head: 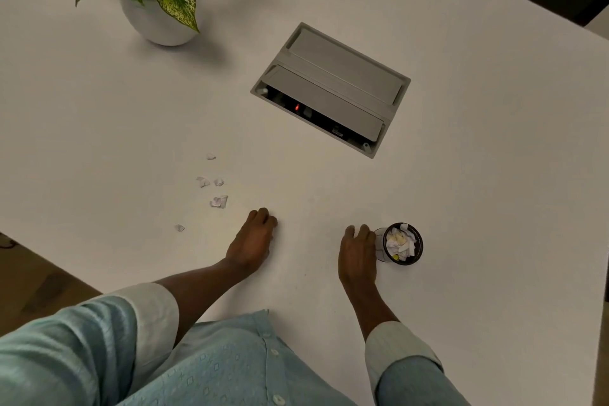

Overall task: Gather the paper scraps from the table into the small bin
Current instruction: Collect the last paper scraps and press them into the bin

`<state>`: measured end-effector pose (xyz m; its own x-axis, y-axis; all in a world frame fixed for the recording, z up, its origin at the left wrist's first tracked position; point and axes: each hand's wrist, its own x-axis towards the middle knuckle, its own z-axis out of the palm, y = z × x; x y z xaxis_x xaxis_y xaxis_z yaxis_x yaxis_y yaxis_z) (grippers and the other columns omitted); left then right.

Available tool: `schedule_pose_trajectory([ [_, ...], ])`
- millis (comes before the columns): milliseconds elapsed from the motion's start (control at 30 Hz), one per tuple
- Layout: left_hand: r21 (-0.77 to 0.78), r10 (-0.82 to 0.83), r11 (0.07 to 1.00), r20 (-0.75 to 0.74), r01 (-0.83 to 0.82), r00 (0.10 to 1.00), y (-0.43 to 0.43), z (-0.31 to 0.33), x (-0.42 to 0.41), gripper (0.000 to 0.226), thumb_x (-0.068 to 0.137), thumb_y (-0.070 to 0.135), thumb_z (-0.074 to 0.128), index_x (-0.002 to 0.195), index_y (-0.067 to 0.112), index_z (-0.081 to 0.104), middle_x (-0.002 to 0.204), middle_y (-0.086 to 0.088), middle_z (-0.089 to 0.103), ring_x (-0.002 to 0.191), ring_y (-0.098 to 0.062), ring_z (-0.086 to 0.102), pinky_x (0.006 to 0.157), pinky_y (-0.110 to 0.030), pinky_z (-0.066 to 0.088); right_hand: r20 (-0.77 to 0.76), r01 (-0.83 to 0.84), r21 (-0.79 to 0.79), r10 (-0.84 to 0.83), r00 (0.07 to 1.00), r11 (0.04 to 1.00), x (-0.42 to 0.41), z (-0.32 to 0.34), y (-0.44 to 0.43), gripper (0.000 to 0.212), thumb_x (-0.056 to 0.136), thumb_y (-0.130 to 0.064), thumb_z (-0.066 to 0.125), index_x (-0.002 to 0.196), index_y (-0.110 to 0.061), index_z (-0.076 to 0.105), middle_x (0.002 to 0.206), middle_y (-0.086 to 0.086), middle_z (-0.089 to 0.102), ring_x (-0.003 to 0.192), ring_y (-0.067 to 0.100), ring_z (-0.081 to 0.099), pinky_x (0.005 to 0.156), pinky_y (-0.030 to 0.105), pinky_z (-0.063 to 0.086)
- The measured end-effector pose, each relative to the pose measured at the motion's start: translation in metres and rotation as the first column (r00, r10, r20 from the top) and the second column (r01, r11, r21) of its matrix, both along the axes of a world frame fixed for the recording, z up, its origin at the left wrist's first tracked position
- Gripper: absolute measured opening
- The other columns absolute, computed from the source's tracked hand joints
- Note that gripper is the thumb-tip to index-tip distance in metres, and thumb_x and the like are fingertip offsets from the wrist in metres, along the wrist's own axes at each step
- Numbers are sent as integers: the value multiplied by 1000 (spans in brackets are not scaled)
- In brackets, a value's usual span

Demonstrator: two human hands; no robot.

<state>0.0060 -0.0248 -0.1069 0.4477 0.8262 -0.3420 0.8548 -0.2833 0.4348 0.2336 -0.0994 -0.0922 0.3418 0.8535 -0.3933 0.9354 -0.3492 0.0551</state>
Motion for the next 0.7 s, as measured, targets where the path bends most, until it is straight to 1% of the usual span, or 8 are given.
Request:
schedule_pose_trajectory([
  [67, -3, 5, 1000, 7, -5, 1000, 0, -3, -2, 33, 84, -13, 55, 111, 3, 63, 114, -8, 56, 106, -28, 51, 81, -45, 53, 46, -46, -43, 47, 998, 998, -2, 4, -1, 24, 78, -5, 73, 100, -9, 62, 96, 11, 61, 95, 25, 57, 85, 32, 52],
  [133, -6, 2, 1000, 18, -2, 1000, 1, -5, -5, 30, 82, -15, 54, 102, 3, 65, 107, -10, 59, 100, -31, 54, 79, -44, 50, 44, -52, -53, 54, 998, 997, -2, 6, -4, 26, 67, -4, 83, 86, -10, 66, 88, 10, 63, 88, 24, 60, 75, 31, 56],
  [200, -9, 16, 1000, 42, -16, 999, 4, -6, -6, 28, 82, -16, 53, 97, 3, 68, 101, -11, 62, 94, -32, 56, 77, -42, 49, 2, -30, -46, 30, 1000, 999, -1, 6, -8, 26, 72, -1, 81, 93, -9, 67, 99, 11, 63, 96, 24, 62, 74, 29, 57],
  [300, -33, 82, 996, 84, -80, 993, 5, -6, -7, 25, 83, -13, 55, 94, 5, 69, 97, -8, 66, 88, -28, 57, 74, -37, 46, -109, 13, 17, -11, 994, 1000, -1, -1, -16, 29, 87, 7, 62, 112, -9, 60, 119, 10, 57, 111, 24, 55, 77, 29, 51],
  [400, -74, 96, 993, 90, -89, 991, 5, -6, -5, 23, 81, -11, 58, 92, 7, 67, 94, -6, 66, 86, -26, 57, 75, -38, 48, -177, 79, 109, -58, 983, 991, -4, 3, -26, 31, 90, 7, 54, 114, -11, 62, 114, 7, 60, 105, 22, 57, 73, 30, 46],
  [467, -100, 94, 991, 81, -86, 992, 4, -6, -3, 20, 81, -8, 60, 93, 7, 66, 94, -6, 66, 87, -28, 58, 77, -40, 50, -234, 135, 187, -89, 968, 973, -4, 12, -35, 28, 88, 6, 58, 111, -10, 66, 107, 8, 63, 97, 23, 60, 69, 30, 44],
  [600, -130, 98, 987, 49, -91, 994, 1, -8, 0, 16, 84, -3, 63, 97, 7, 63, 96, -7, 64, 89, -28, 58, 79, -41, 50, -322, 255, 357, -137, 937, 899, 0, 27, -57, 16, 88, 4, 69, 97, -8, 72, 91, 7, 67, 83, 24, 65, 64, 36, 56],
  [700, -150, 112, 983, 44, -104, 993, 0, -8, 1, 14, 86, -1, 63, 98, 7, 61, 96, -6, 64, 89, -28, 59, 79, -41, 50, -357, 312, 449, -152, 921, 837, 1, 33, -70, 11, 89, 2, 72, 92, -9, 73, 86, 5, 67, 77, 23, 66, 64, 37, 59],
])
